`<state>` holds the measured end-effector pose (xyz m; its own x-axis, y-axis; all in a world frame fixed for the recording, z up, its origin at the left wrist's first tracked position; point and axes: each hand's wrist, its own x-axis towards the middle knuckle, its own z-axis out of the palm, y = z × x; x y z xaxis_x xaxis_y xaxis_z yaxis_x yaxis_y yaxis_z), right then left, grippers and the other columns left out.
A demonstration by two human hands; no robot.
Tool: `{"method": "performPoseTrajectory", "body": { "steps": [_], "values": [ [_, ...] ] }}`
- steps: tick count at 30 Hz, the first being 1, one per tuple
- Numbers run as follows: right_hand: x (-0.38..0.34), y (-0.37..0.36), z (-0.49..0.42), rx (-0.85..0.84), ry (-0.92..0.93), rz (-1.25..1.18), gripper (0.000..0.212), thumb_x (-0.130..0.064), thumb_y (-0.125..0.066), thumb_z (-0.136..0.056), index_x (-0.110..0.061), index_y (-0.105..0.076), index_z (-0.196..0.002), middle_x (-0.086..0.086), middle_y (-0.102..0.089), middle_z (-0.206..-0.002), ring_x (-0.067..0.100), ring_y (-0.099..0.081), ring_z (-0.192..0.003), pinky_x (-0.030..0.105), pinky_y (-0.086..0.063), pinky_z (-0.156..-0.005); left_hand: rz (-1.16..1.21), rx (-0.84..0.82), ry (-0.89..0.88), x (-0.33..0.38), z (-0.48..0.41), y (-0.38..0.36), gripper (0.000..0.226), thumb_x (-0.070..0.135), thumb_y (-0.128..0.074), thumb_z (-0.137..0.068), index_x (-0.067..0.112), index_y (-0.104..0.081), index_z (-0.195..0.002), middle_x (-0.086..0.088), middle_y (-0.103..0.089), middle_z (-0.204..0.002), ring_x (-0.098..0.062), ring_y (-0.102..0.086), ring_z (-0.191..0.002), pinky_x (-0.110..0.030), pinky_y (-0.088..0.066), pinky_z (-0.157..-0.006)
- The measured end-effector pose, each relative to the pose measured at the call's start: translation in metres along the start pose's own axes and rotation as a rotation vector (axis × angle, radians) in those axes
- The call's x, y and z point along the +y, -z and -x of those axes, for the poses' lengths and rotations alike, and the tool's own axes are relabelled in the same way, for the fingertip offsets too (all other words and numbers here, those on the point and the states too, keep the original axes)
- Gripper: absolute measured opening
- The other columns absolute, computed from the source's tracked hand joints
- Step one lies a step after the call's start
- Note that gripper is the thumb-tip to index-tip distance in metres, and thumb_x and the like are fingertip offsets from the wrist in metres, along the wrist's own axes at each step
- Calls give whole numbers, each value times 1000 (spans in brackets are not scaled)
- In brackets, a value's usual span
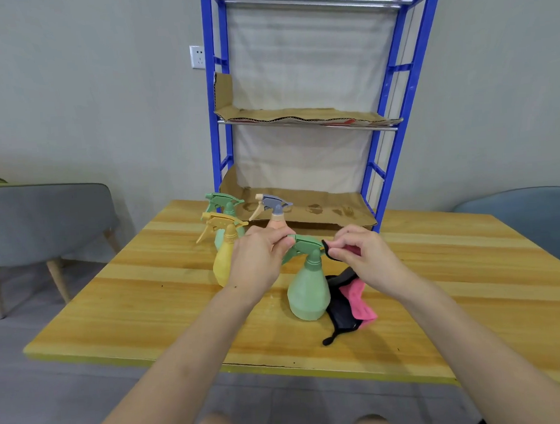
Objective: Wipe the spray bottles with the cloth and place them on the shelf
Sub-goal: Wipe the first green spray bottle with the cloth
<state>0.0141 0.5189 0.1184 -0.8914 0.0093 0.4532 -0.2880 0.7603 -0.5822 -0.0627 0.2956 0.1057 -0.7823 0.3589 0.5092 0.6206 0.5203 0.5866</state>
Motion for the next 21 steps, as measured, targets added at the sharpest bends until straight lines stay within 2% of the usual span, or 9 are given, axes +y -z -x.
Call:
{"method": "performPoseTrajectory", "body": {
  "steps": [3,6,10,15,18,21],
  "values": [
    [-4,-2,-7,14,52,36,7,-11,-76,-92,-16,-80,-89,-4,-63,-93,17,-60,-81,38,-50,-75,-40,16,-34,4,1,0,16,31,-58,-104,32,-75,-107,14,-70,-89,-20,-55,-97,-46,-49,-88],
    [-14,-11,-16,40,101,26,5,-13,-77,-92,-13,-81,-93,-5,-62,-92,20,-61,-84,39,-52,-76,-75,15,-44,4,1,1,16,30,-59,-104,31,-75,-108,17,-64,-85,-20,-55,-95,-47,-49,-86],
    [-19,-17,-19,48,138,33,6,-16,-76,-93,-14,-81,-95,-5,-63,-93,19,-61,-87,38,-52,-78,-76,26,-49,4,3,1,18,32,-59,-104,31,-75,-110,10,-74,-92,-21,-56,-96,-45,-49,-85],
    [-2,-2,-8,-9,18,37,14,-12,-73,-95,-15,-82,-105,-5,-66,-100,12,-63,-92,38,-53,-86,-79,29,-25,5,5,5,19,35,-57,-104,36,-74,-111,12,-74,-97,-20,-56,-97,-43,-49,-84],
    [2,8,-2,-71,-56,32,23,-12,-70,-98,-22,-80,-116,-7,-69,-105,6,-65,-97,30,-53,-90,-99,20,-19,9,6,6,19,35,-57,-105,36,-74,-111,16,-68,-91,-19,-55,-96,-41,-47,-82],
    [-5,16,-8,56,-80,-62,21,-15,-69,-98,-25,-80,-114,-12,-74,-106,-1,-67,-101,17,-50,-89,-118,16,-7,14,6,7,19,35,-57,-105,34,-74,-111,19,-57,-87,-21,-54,-96,-42,-47,-81]
  ]
}}
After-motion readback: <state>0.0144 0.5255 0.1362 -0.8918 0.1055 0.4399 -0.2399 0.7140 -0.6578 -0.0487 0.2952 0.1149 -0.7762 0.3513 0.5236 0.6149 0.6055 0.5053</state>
